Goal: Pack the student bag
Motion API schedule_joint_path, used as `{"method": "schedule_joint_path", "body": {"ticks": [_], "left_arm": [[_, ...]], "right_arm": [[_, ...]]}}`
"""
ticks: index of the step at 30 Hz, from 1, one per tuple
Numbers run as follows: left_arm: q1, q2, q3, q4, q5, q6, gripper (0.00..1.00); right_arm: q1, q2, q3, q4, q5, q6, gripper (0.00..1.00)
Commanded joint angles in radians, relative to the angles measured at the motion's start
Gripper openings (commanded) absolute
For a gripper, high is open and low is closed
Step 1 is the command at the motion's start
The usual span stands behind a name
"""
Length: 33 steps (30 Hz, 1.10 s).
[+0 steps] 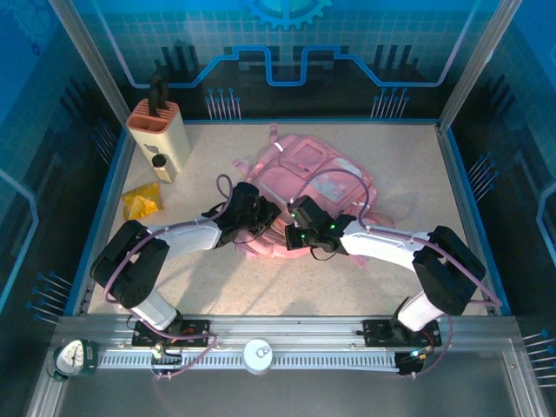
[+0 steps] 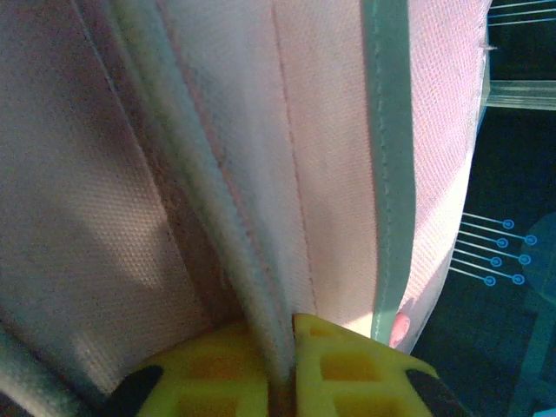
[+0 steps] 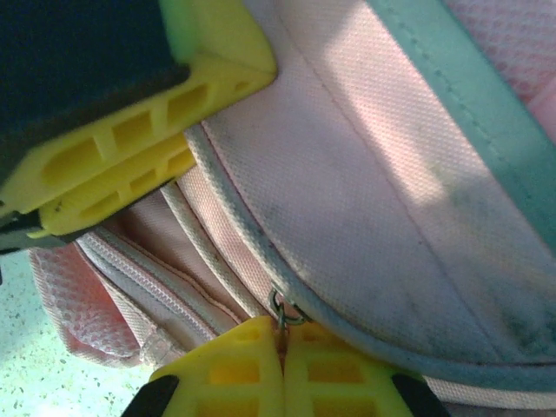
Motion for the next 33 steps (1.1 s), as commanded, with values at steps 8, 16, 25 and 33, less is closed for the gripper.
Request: {"method": "schedule_joint_path", "body": {"ticks": [8, 16, 25, 33], "left_arm": [[0.109, -0.048, 0.104, -0.221, -0.006, 0.217, 0.0], [0.128, -0.017, 0.178, -0.322, 0.053, 0.36, 0.0], [0.129, -0.042, 0.199, -0.354, 0.091, 0.441, 0.22], [0.203, -0.292, 0.089, -0.5, -0.133, 0.573, 0.8]], "right_arm": [[-0.041, -0.096, -0.003, -0.168, 0.06, -0.094, 0.0], [-0.183, -0.054, 0.059, -0.205, 0.052, -0.182, 0.0], [-0.241, -0.086, 0.106, -0.201, -0.008, -0.197, 0.14], [-0.329, -0.269, 0.056, -0.241, 0.045, -0.249, 0.75]]}}
